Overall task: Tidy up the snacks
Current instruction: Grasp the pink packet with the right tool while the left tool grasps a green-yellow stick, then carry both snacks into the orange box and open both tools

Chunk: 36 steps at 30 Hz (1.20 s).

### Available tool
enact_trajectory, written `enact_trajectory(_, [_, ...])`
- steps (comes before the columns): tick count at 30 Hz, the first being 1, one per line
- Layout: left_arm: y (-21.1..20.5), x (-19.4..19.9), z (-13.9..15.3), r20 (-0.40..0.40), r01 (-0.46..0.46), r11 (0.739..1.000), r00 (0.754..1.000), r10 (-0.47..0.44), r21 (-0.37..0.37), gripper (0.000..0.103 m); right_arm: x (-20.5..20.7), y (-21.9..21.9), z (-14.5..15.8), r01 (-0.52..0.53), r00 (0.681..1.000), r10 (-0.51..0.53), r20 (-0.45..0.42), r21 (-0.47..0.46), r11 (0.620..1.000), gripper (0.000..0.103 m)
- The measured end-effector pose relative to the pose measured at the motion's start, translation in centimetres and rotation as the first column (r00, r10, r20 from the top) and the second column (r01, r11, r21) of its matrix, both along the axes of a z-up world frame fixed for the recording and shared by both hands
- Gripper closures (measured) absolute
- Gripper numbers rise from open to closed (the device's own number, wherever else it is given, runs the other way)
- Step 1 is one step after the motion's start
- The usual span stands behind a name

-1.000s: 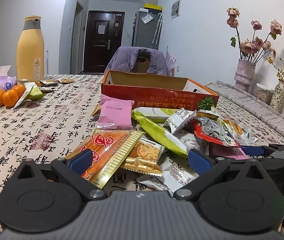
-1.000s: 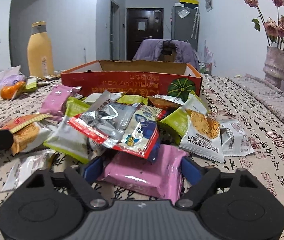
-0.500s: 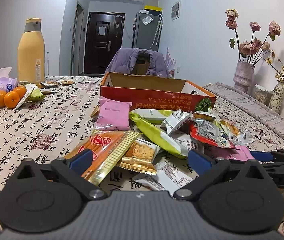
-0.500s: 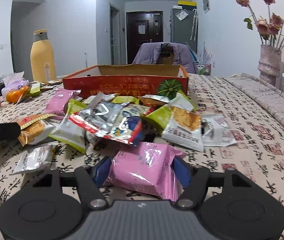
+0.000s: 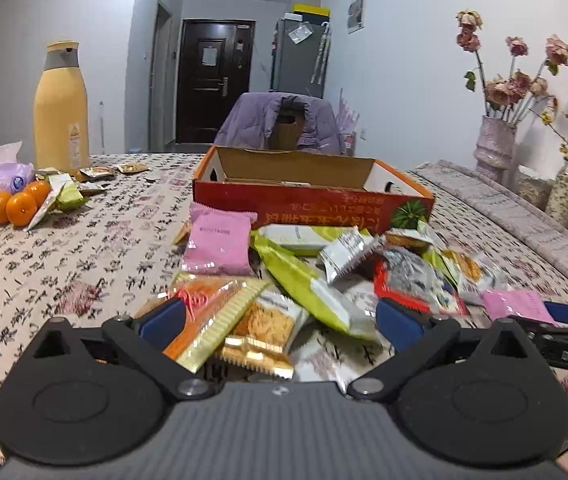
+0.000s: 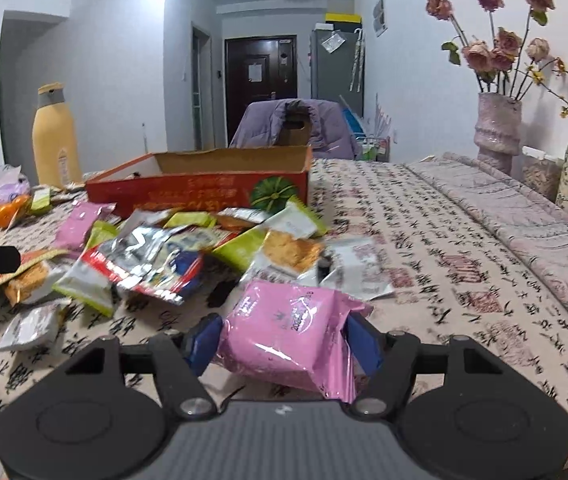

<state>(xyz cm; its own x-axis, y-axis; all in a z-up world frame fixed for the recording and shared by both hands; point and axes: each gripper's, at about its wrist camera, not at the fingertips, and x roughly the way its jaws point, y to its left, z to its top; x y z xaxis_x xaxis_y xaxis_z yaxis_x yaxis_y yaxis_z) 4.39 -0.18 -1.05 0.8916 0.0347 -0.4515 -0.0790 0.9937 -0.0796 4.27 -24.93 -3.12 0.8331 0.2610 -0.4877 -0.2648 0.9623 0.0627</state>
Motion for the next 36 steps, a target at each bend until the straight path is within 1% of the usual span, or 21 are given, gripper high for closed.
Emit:
enact_trajectory(4, [-0.5, 2.4, 0.9, -0.033, -0.028, 0.999, 0.999, 0.029, 0.018, 0.001, 0.9, -0.5, 0.3, 0.002, 1.0, -0.002, 0.017, 0.014, 1.0, 0.035])
enact_trajectory(5, [-0.8, 3.3, 1.0, -0.052, -0.029, 0.999, 0.998, 0.031, 0.031, 0.003, 1.2, -0.5, 0.4, 0.001, 1.0, -0.001, 0.02, 0.018, 1.0, 0.035])
enact_trajectory(7, [-1.3, 4.8, 1.1, -0.091, -0.025, 0.998, 0.995, 0.03, 0.055, 0.01, 1.8, -0.5, 0.6, -0.004, 1.0, 0.003, 0.026, 0.028, 1.0, 0.035])
enact_trajectory(9, [-1.9, 6.5, 0.9, -0.135, -0.017, 0.997, 0.99, 0.028, 0.079, 0.022, 2.3, -0.4, 0.8, -0.007, 0.999, 0.006, 0.032, 0.038, 0.999, 0.035])
enact_trajectory(10, [-2.1, 7.3, 0.8, -0.158, -0.017, 0.996, 0.987, 0.03, 0.084, 0.025, 2.6, -0.4, 0.9, -0.009, 0.999, 0.007, 0.034, 0.042, 0.999, 0.035])
enact_trajectory(11, [-2.2, 7.9, 0.6, -0.174, -0.013, 0.996, 0.984, 0.027, 0.084, 0.03, 2.8, -0.3, 1.0, -0.009, 0.999, 0.008, 0.037, 0.046, 0.999, 0.035])
enact_trajectory(12, [-2.3, 8.6, 0.4, -0.196, -0.009, 0.997, 0.98, 0.025, 0.082, 0.032, 3.1, -0.3, 1.1, -0.01, 0.999, 0.008, 0.039, 0.05, 0.999, 0.035])
enact_trajectory(14, [-2.4, 9.6, -0.1, -0.238, -0.007, 0.998, 0.971, 0.023, 0.068, 0.032, 3.4, -0.3, 1.2, -0.012, 0.999, 0.009, 0.04, 0.057, 0.998, 0.035])
enact_trajectory(16, [-2.4, 10.6, -0.6, -0.27, 0.003, 0.999, 0.963, 0.007, 0.036, 0.032, 3.8, -0.3, 1.2, -0.015, 0.999, 0.013, 0.038, 0.064, 0.998, 0.035])
enact_trajectory(17, [-2.5, 11.0, -0.7, -0.277, 0.004, 0.999, 0.961, 0.007, 0.039, 0.033, 4.0, -0.2, 1.2, -0.017, 0.999, 0.015, 0.036, 0.067, 0.998, 0.035])
enact_trajectory(19, [-2.8, 11.8, -0.9, -0.298, 0.007, 0.999, 0.955, 0.007, 0.046, 0.037, 4.2, -0.1, 1.2, -0.02, 0.999, 0.018, 0.032, 0.071, 0.997, 0.035])
enact_trajectory(21, [-2.9, 12.5, -1.3, -0.329, 0.014, 0.999, 0.944, -0.001, 0.037, 0.045, 4.5, -0.1, 1.2, -0.023, 0.999, 0.02, 0.028, 0.076, 0.997, 0.035])
enact_trajectory(23, [-2.9, 12.9, -1.8, -0.356, 0.014, 1.0, 0.934, -0.004, 0.024, 0.049, 4.6, 0.0, 1.1, -0.025, 0.999, 0.022, 0.027, 0.08, 0.997, 0.035])
enact_trajectory(26, [-2.5, 12.9, -2.0, -0.359, 0.008, 1.0, 0.933, -0.007, 0.002, 0.053, 4.8, 0.0, 1.1, -0.026, 0.999, 0.024, 0.024, 0.087, 0.996, 0.035])
enact_trajectory(27, [-2.4, 12.9, -2.0, -0.356, 0.009, 1.0, 0.935, -0.01, -0.006, 0.057, 4.9, 0.0, 1.1, -0.027, 0.999, 0.025, 0.023, 0.088, 0.996, 0.035])
enact_trajectory(28, [-2.3, 12.7, -1.9, -0.35, 0.011, 1.0, 0.937, -0.016, -0.015, 0.058, 5.0, 0.0, 1.1, -0.028, 0.999, 0.026, 0.022, 0.089, 0.996, 0.035])
enact_trajectory(32, [-2.0, 12.3, -1.7, -0.341, 0.019, 0.999, 0.94, -0.027, -0.028, 0.061, 5.0, 0.3, 1.2, -0.033, 0.999, 0.031, 0.022, 0.094, 0.995, 0.035])
enact_trajectory(33, [-1.9, 12.1, -1.6, -0.337, 0.016, 1.0, 0.941, -0.024, -0.026, 0.066, 5.0, 0.4, 1.3, -0.034, 0.999, 0.032, 0.023, 0.094, 0.995, 0.035])
enact_trajectory(34, [-1.8, 11.9, -1.5, -0.326, 0.015, 1.0, 0.945, -0.021, -0.022, 0.067, 5.0, 0.5, 1.4, -0.036, 0.999, 0.034, 0.025, 0.095, 0.995, 0.035])
enact_trajectory(36, [-1.7, 11.6, -1.1, -0.307, 0.025, 0.999, 0.951, -0.032, -0.028, 0.074, 4.9, 0.6, 1.5, -0.039, 0.999, 0.036, 0.029, 0.097, 0.995, 0.035])
